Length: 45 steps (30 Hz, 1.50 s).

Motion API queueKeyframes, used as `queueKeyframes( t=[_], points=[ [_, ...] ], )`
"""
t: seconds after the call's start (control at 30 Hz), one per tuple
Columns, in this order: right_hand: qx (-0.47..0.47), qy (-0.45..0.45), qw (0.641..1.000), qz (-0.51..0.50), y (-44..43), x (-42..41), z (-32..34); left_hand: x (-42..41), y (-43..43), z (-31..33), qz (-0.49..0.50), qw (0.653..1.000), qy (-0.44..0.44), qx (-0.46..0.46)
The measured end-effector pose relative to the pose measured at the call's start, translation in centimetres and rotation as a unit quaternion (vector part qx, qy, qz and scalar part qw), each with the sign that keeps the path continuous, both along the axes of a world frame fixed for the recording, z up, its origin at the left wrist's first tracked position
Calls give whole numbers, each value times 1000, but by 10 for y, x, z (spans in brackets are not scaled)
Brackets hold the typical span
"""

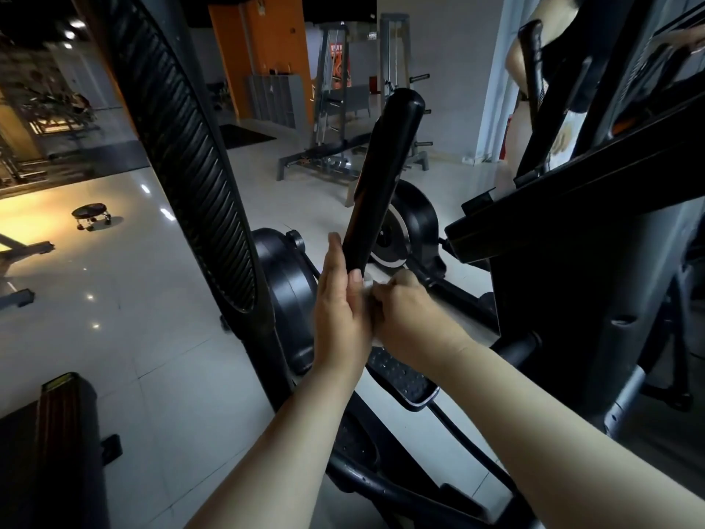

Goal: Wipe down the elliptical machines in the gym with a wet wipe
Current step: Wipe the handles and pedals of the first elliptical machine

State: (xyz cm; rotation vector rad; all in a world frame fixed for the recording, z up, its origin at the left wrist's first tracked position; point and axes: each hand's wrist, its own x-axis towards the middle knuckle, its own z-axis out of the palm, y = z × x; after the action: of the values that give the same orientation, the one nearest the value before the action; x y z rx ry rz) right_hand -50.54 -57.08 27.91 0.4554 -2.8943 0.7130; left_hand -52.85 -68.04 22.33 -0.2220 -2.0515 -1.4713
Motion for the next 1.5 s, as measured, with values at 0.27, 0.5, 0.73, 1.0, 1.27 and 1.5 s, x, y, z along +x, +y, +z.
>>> queueKeyframes(
  t=[0.27, 0.5, 0.73, 1.0, 1.27, 1.5],
  points=[
    [97, 51, 993, -33, 11, 17, -8, 10, 1, -12, -7, 998, 6, -62],
    [92, -24, 992, -86, 49, 40, 0, 26, 8, -15, 2, 996, 47, -80],
    [31, 136, 989, -53, 54, 48, -31, 40, 23, -34, -16, 985, 90, -144],
    [28, 167, 967, -192, 112, 72, -49, 48, 48, -45, -90, 951, 151, -252],
    [44, 132, 980, -145, 113, 91, -52, 53, 48, -43, -115, 945, 143, -270],
    [-4, 155, 970, -186, 97, 101, -60, 56, 48, -44, -117, 945, 144, -271]
  ],
)
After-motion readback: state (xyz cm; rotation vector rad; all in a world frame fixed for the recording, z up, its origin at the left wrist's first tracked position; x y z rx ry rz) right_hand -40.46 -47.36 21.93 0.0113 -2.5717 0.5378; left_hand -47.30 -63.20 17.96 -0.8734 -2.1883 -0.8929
